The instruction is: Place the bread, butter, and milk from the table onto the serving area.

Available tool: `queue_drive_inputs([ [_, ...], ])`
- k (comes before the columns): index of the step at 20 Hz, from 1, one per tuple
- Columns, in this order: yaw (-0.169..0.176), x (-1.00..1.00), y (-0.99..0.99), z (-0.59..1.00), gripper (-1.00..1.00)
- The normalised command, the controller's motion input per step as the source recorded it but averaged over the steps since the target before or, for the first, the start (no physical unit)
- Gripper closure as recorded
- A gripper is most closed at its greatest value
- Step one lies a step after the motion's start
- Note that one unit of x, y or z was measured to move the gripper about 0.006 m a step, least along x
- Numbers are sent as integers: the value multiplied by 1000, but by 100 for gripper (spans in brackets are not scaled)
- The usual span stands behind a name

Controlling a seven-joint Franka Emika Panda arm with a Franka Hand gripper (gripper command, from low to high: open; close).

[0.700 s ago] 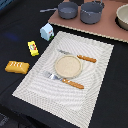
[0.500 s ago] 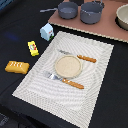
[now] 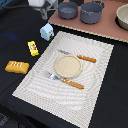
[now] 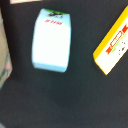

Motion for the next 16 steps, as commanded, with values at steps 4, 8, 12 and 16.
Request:
queue_drive_inputs([
  [4,0,-44,-869,-260,-100],
  [8,0,-159,-933,-182,-100],
  [12,0,-216,-906,-209,-100],
  [16,12,-156,-774,-286,-100],
])
